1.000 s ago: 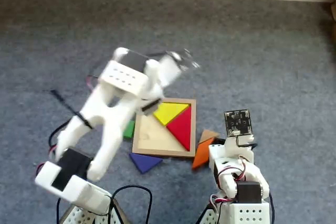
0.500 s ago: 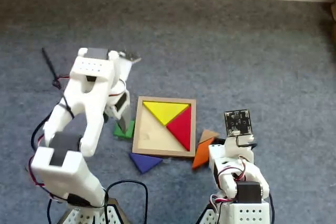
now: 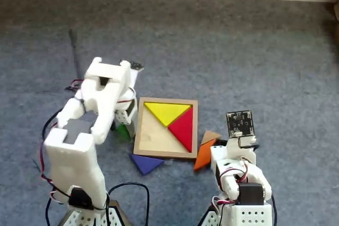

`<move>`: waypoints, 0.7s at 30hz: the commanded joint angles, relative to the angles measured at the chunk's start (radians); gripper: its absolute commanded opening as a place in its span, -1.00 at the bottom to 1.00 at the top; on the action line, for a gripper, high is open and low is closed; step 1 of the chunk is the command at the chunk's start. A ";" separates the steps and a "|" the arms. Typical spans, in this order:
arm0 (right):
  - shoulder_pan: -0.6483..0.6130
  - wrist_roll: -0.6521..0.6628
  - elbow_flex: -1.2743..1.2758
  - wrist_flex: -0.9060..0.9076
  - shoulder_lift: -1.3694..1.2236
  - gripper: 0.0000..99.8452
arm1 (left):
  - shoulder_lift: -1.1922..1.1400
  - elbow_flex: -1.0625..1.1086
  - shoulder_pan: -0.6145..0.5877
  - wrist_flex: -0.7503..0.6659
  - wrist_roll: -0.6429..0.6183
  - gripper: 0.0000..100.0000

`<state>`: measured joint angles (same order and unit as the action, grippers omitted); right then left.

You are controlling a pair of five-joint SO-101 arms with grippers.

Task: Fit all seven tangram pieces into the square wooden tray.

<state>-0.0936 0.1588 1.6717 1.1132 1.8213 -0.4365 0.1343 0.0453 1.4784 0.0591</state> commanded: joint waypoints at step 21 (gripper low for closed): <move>0.015 0.012 0.116 0.002 0.012 -0.96 | -0.042 -0.074 0.044 -0.023 -0.080 -0.99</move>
<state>-0.0936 0.1588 1.6717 1.1132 1.8213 -0.4795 0.0959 0.0928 1.4737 -0.0161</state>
